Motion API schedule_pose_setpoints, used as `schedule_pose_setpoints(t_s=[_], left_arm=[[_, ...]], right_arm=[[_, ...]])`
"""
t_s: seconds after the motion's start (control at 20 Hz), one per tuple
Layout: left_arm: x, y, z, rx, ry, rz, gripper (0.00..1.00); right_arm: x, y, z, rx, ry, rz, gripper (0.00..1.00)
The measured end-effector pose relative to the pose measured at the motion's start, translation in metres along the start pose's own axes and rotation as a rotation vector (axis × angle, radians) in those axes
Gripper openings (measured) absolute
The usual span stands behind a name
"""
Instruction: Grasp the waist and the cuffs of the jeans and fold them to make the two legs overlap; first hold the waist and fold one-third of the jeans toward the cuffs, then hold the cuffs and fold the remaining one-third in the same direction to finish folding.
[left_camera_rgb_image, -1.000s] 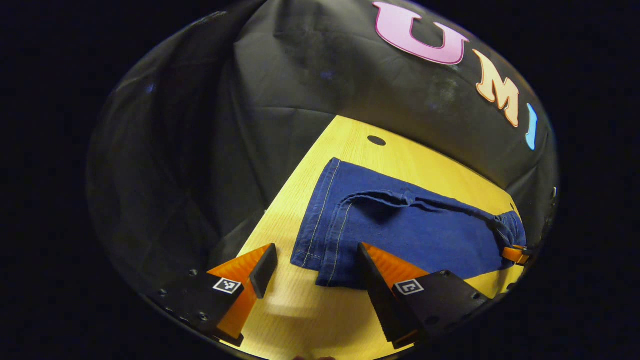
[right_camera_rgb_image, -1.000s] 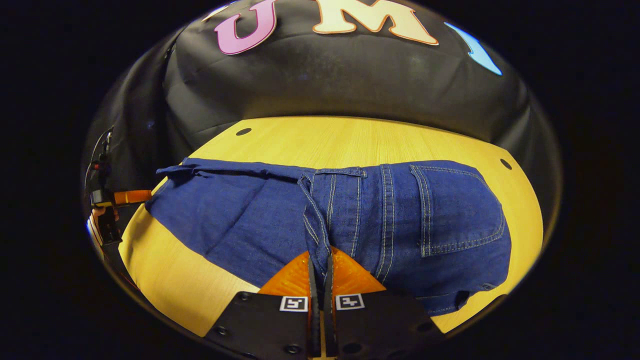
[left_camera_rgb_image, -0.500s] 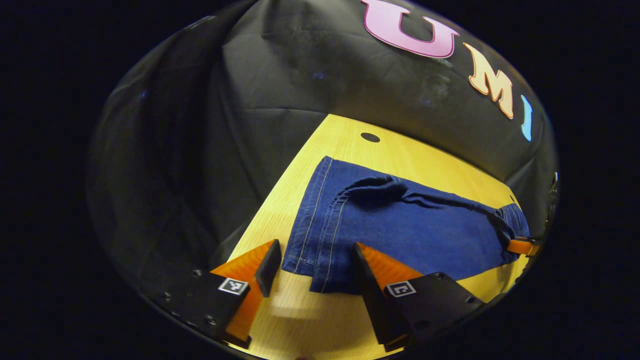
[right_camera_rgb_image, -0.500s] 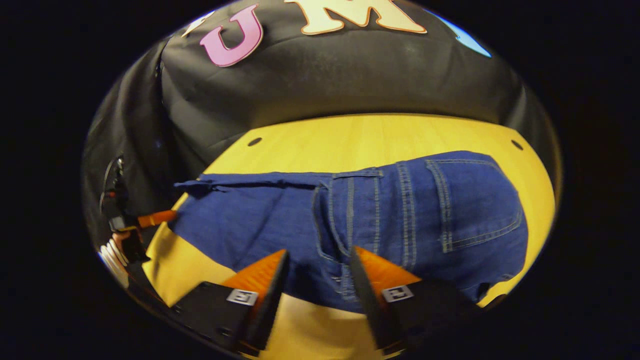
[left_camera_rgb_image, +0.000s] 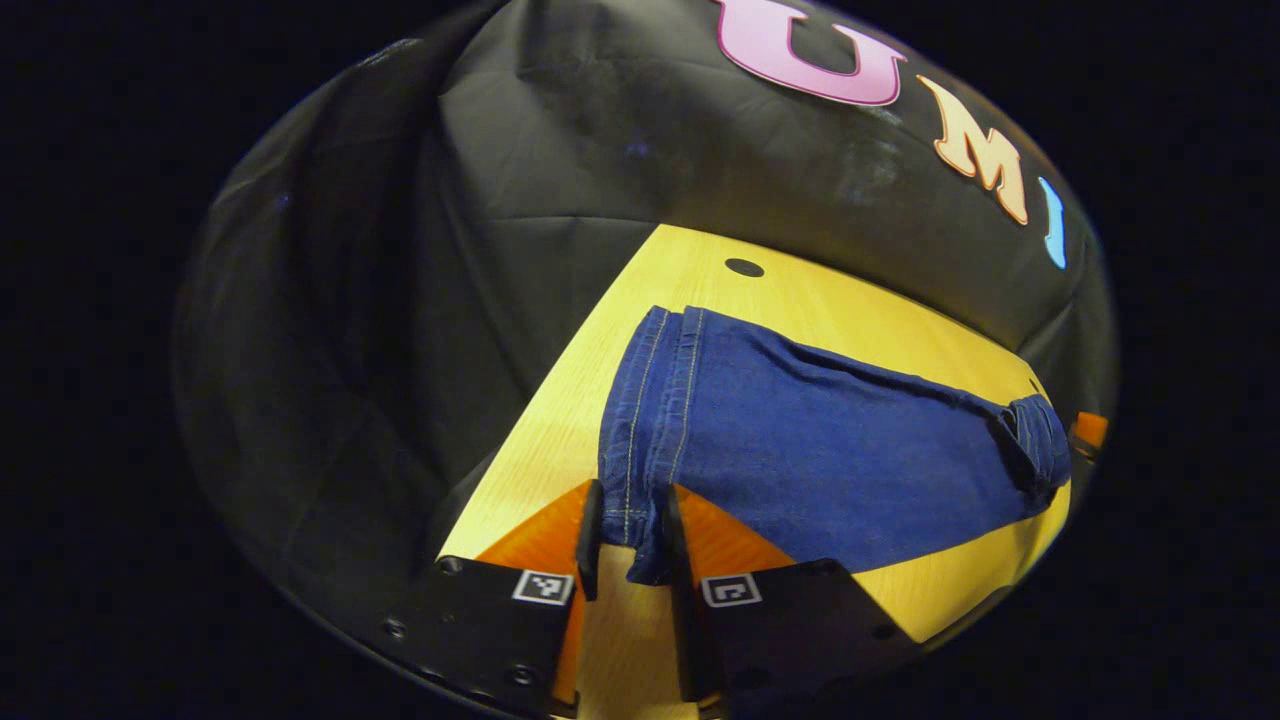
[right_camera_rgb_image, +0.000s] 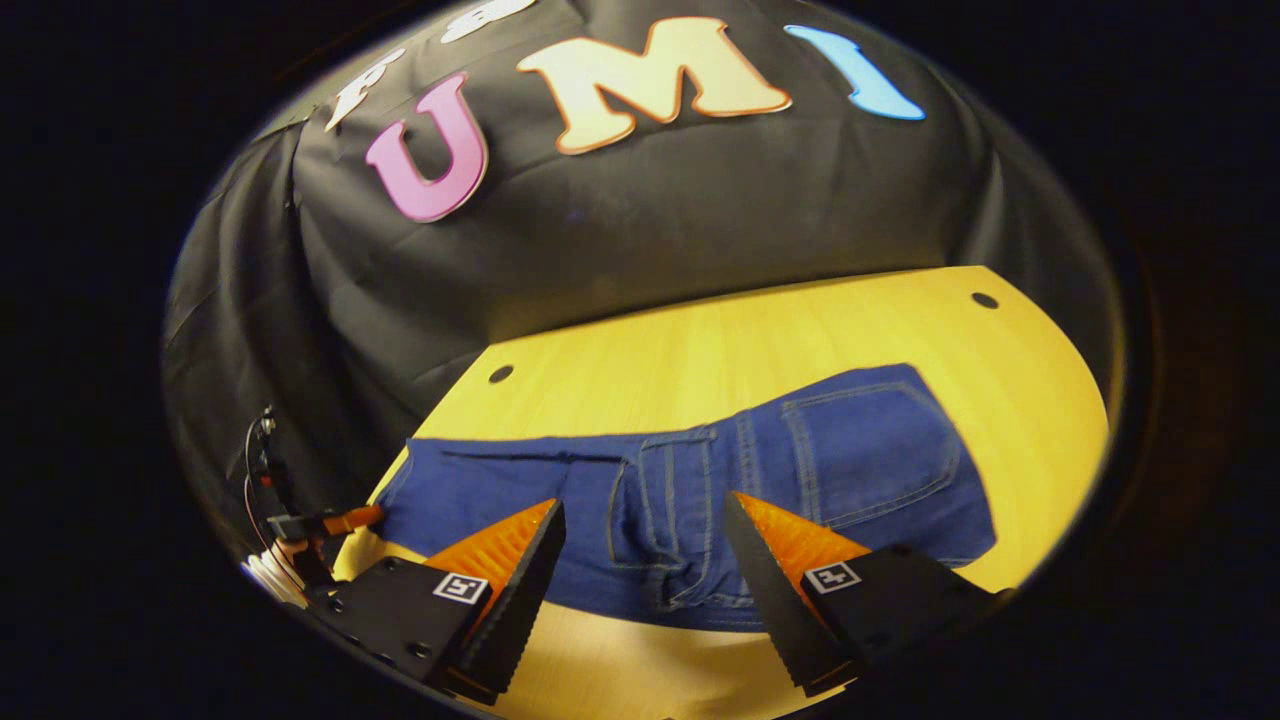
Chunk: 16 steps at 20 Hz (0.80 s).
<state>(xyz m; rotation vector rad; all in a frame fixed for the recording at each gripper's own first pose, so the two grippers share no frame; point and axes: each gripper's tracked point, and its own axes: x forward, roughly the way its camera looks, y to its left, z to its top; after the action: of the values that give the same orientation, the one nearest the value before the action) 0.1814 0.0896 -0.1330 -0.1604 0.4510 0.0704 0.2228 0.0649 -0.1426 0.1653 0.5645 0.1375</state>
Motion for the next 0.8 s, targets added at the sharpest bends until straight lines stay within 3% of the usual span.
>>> schedule_pose_setpoints(t_s=[0.05,0.1,0.2,0.3,0.8], left_arm=[[-0.001,-0.002,0.002,-0.012,-0.001,-0.008,0.26],[0.002,-0.003,0.002,-0.02,-0.003,-0.018,0.23],[0.0,-0.006,0.002,-0.056,-0.016,-0.023,0.08],[0.003,-0.008,0.005,-0.079,-0.037,-0.029,0.03],[-0.01,-0.022,0.032,-0.171,-0.084,-0.097,0.0]], right_arm=[[-0.007,-0.006,0.006,0.006,-0.013,-0.019,0.94],[-0.011,-0.012,0.009,0.007,-0.024,-0.035,0.98],[-0.019,-0.023,0.012,0.005,-0.035,-0.066,0.94],[-0.028,-0.03,0.01,0.017,-0.028,-0.085,0.98],[-0.066,-0.06,0.025,0.072,-0.064,-0.156,0.98]])
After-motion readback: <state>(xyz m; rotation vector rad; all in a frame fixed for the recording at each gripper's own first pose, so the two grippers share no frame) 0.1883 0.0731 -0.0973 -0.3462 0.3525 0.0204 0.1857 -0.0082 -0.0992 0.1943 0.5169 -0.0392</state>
